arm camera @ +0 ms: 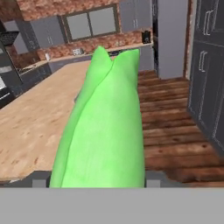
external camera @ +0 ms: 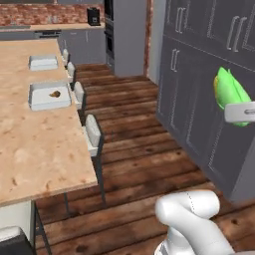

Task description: Place the cold items (corn and pear) from the fridge in one tupperware on the dining counter. Place the warm items (kebab skewer and hot dog) in the stove area in another tupperware.

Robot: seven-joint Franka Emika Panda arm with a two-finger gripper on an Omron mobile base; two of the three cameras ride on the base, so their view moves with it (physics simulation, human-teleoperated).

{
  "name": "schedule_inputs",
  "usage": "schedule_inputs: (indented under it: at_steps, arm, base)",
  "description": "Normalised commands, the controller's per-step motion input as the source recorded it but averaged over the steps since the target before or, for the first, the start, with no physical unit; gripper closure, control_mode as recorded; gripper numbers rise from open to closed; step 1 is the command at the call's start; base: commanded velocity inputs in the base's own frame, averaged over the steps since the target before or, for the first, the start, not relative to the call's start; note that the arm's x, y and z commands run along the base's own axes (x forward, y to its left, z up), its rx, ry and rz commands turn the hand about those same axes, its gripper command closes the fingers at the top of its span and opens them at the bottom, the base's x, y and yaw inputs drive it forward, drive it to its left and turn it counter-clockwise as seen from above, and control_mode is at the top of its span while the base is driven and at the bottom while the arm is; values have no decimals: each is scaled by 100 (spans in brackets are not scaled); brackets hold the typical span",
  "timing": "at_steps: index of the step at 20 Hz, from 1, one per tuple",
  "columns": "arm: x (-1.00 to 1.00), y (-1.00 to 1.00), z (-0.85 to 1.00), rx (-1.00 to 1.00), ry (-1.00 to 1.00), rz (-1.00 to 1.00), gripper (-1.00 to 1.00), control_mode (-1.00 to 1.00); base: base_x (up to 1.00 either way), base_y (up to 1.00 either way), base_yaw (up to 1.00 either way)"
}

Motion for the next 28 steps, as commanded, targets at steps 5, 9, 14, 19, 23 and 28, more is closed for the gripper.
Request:
schedule_inputs:
  at_steps: [5,9,14,19,23,28]
  arm:
    - [0,0,0,0,0,0,100,100]
    - [0,0,0,0,0,0,100,100]
    - [0,0,0,0,0,0,100,100]
    - [0,0,0,0,0,0,100,100]
    - [0,0,0,0,0,0,100,100]
    - [0,0,0,0,0,0,100,100]
  base:
    - [100,-79,44]
    - [100,-85,38]
    - [100,-70,35]
    - [100,-82,36]
    - [100,-77,39]
    - [100,-64,55]
